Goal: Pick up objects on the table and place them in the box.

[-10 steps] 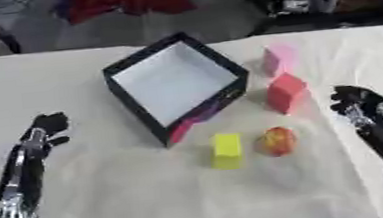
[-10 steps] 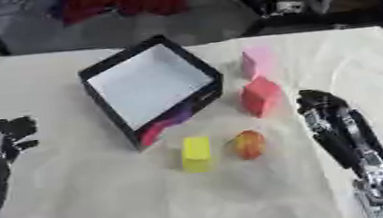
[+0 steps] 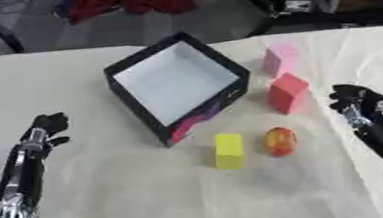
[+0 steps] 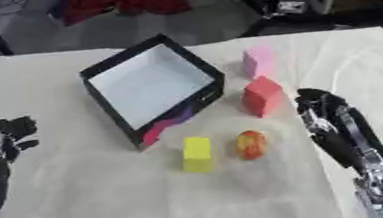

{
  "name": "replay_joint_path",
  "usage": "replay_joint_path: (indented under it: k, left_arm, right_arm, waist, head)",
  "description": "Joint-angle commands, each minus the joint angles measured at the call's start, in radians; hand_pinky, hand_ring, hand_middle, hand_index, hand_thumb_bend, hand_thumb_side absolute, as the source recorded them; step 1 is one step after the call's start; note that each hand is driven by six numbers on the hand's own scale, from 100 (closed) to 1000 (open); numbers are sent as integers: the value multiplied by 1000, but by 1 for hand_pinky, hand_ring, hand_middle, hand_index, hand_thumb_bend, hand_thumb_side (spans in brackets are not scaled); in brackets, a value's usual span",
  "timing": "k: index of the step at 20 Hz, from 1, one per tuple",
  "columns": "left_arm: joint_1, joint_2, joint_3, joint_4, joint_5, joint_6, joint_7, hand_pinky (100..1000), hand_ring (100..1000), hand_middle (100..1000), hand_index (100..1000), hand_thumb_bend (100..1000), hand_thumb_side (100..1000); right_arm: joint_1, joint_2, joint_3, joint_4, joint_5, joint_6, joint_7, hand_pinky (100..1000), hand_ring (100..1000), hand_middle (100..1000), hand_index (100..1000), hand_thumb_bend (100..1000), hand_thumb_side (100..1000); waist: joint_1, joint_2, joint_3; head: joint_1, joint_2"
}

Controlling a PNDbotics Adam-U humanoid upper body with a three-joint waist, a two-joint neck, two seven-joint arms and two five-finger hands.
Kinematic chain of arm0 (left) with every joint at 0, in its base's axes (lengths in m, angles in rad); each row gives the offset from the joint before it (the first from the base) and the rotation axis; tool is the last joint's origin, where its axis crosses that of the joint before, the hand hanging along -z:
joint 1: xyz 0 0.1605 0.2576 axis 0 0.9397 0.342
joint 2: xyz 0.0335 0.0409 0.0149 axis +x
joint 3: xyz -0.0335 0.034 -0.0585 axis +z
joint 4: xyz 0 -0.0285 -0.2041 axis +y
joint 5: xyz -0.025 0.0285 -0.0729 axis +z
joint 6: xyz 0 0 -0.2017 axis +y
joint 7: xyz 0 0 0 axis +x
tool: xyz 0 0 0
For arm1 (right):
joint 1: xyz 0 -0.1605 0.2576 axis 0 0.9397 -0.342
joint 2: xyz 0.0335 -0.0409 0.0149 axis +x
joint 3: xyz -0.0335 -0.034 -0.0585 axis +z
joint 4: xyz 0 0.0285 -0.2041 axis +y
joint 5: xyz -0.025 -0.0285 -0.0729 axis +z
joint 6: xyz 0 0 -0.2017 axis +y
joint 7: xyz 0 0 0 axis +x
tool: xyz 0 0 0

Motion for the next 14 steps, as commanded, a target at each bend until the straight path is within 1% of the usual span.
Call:
replay_joint_path:
  k: [1,4,7,8,9,10,14]
  left_arm:
    - [-12,10,-5,-14,0,-2,1,777,817,741,814,156,1000]
    - [-11,12,-8,-13,0,-2,-1,777,817,741,814,156,1000]
    - [-11,13,-9,-13,-1,-2,-3,777,817,741,814,156,1000]
    - [-11,13,-9,-13,-1,-2,-3,777,817,741,814,156,1000]
    - [-11,13,-9,-13,-1,-2,-3,777,817,741,814,156,1000]
    - [-11,13,-10,-12,-1,-1,-4,777,817,740,814,155,1000]
    - [-11,13,-11,-12,-2,-2,-6,777,817,740,814,155,1000]
  right_arm:
    - [-22,-104,29,-12,16,-5,33,765,725,721,836,100,747]
    - [-48,-177,68,6,45,-7,72,772,734,730,848,100,719]
    - [-84,-231,108,34,85,-9,113,778,741,738,856,100,686]
    - [-97,-244,119,45,104,-10,125,782,745,741,861,100,663]
    - [-109,-255,129,55,123,-11,137,783,746,742,862,100,659]
    - [-122,-265,140,66,142,-14,149,788,750,746,867,100,624]
    - [-171,-298,186,107,221,-33,197,804,764,761,882,100,612]
  waist:
    - [-3,-12,4]
    - [-5,-13,7]
    - [-4,-12,9]
    - [-4,-11,9]
    - [-4,-10,10]
    - [-4,-9,10]
    - [-5,-6,14]
  head:
    - [-3,-2]
    - [-2,-2]
    - [-3,-2]
    - [-4,-2]
    - [-4,-2]
    - [-5,-2]
    - [-7,-2]
